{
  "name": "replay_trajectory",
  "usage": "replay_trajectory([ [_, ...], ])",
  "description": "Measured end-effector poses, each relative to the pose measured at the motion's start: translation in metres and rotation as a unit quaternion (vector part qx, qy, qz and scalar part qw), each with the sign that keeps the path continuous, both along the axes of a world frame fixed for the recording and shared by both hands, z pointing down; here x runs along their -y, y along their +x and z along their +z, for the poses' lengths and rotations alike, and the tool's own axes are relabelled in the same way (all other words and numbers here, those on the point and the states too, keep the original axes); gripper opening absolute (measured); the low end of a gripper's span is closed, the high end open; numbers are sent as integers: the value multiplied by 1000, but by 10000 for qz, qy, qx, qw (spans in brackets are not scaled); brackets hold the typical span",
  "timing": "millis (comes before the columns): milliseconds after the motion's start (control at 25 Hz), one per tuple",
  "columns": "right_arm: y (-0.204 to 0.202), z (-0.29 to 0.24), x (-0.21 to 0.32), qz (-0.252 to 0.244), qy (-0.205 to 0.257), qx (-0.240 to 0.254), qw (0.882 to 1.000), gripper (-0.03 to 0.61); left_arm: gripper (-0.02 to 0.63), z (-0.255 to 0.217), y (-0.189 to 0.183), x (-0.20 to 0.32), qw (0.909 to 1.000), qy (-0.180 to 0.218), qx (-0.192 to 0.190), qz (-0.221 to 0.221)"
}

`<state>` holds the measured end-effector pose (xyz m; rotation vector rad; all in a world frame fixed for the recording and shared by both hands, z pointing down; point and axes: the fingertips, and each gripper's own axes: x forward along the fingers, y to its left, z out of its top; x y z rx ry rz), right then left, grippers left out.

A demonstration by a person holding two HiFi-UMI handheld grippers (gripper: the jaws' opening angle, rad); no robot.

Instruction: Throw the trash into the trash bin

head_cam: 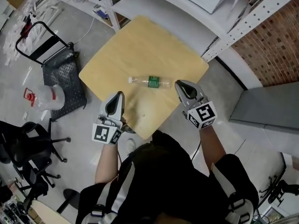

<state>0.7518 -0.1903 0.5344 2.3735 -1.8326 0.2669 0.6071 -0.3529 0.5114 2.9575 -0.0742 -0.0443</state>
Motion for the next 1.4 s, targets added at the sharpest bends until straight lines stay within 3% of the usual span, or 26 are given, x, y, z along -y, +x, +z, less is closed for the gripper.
replay_trajectory([
  [200,-1,58,42,-764,-840,39,9935,114,2,33,5,6,9987,-204,412,-206],
  [360,-13,110,66,-1444,-1884,-128,9713,256,2,52,1,5,9969,-343,655,-259],
  [520,-23,154,80,-2003,-2770,-155,9396,290,2,57,-12,7,9961,-335,730,-361],
  [760,-42,198,99,-2780,-3920,-271,8766,364,2,49,-35,12,9948,-250,761,-633],
  [1080,-45,251,93,-3371,-4933,-269,8014,376,2,53,-65,-12,9867,-418,1022,-1195],
  [1160,-41,253,97,-3424,-4948,-219,7984,357,2,53,-75,-10,9842,-430,1014,-1383],
  [1240,-39,250,104,-3335,-4907,-207,8047,325,2,49,-90,-9,9820,-472,956,-1560],
  [1400,-46,235,110,-2989,-4611,-306,8350,321,2,44,-120,-13,9794,-467,889,-1755],
])
